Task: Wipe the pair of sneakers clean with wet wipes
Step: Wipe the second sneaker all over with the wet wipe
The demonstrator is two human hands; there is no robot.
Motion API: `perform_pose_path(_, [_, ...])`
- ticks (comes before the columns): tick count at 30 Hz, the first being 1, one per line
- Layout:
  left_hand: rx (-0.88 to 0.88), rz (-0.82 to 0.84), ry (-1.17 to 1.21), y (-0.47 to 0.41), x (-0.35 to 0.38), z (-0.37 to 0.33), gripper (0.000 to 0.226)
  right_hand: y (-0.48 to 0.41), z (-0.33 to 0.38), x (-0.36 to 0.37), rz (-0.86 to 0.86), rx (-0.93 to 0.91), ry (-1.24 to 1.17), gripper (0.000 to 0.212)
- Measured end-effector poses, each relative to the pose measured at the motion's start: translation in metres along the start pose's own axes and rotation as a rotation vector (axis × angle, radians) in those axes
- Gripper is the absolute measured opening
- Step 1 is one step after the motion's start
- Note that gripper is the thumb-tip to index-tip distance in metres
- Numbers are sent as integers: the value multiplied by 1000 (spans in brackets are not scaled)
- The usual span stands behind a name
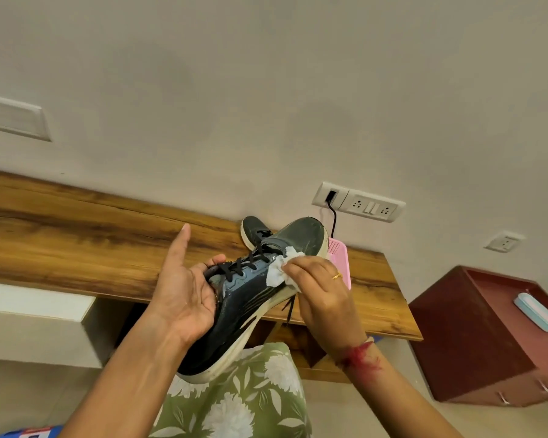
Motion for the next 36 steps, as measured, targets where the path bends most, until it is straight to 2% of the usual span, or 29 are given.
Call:
perform_pose_path(5, [-25, 19, -29, -1, 1, 3, 82, 9, 22, 10, 106, -167, -63, 20])
perform_pose_path(8, [-26, 27, -24, 0, 2, 2, 80, 2, -3, 7, 93, -59, -50, 24])
perform_pose_path(11, [-15, 7, -47, 0, 0, 2, 81, 2, 5, 10, 141, -2, -111, 27])
perform_pose_path(14, [-18, 10, -62, 1, -3, 0, 75, 10, 26, 20, 280, 17, -366, 32])
perform_pose_path(17, [-20, 15, -66, 1, -5, -3, 76, 7, 16, 6, 297, 338, -837, 29])
perform_pose_path(19, [-21, 20, -69, 1, -7, -5, 78, -3, -13, -13, 149, 580, -1019, 16])
perform_pose_path(21, [-22, 23, -77, 1, -8, -5, 78, -11, -61, -30, -44, 793, -1078, 14])
perform_pose_path(23, [-33, 29, -87, 2, -9, -2, 78, -25, -96, -47, -146, 827, -963, 21])
perform_pose_path(26, [-62, 22, -96, 4, -10, 2, 82, -37, -101, -51, -88, 607, -614, 14])
perform_pose_path(30, [-72, 31, -62, 8, -7, 1, 80, -11, -53, -11, 234, 204, -275, 31])
perform_pose_path(34, [-47, 44, -110, 10, -9, -6, 76, 18, -14, 0, 288, -242, 13, 27])
perform_pose_path(36, [-27, 47, -158, 11, -10, -7, 75, 20, -19, -2, 290, -357, 109, 26])
Point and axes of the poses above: each hand's wrist, its own y-axis away from the middle knuckle, its own x-axis out of the palm, z = x × y, the point moved 9 cm from there along -y, towards the middle knuckle, and after that the axes turned 3 degrees about y, right-handed, at the moved point
